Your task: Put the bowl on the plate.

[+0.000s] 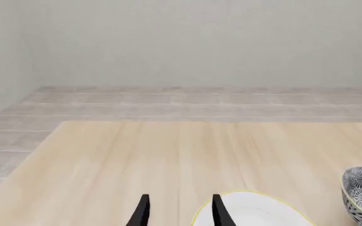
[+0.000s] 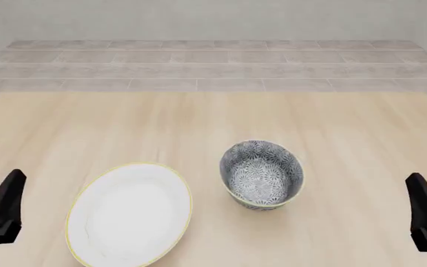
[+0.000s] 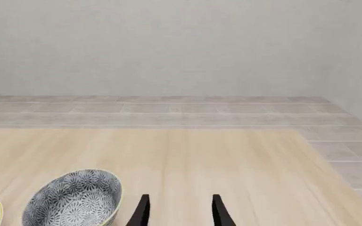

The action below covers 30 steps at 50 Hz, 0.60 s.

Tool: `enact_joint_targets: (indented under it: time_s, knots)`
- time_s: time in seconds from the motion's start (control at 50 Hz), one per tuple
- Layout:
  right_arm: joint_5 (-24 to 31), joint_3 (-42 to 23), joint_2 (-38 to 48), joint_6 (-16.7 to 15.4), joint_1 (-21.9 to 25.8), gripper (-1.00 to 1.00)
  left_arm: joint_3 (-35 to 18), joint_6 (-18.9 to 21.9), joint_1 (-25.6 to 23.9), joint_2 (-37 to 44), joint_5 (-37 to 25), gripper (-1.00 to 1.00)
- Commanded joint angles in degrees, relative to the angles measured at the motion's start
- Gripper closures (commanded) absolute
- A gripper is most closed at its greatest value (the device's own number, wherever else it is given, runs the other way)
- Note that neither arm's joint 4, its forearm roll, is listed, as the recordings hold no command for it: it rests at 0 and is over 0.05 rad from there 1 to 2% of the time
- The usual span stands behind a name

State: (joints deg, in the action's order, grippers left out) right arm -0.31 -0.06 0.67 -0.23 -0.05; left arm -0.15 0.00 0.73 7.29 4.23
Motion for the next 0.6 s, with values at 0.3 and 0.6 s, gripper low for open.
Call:
enact_joint_targets:
  time_s: [0.3,0.6]
  knots:
    - [-0.5,-0.3,-0.6,-0.6,1.5,-1.00,-1.7,0.4,0.3,-6.8,-5.6,-1.00]
    - [-1.1,-1.9,-0.7,-2.1,3.5,-1.00,-2.7,0.7,0.5,-6.9,-7.0,-1.00]
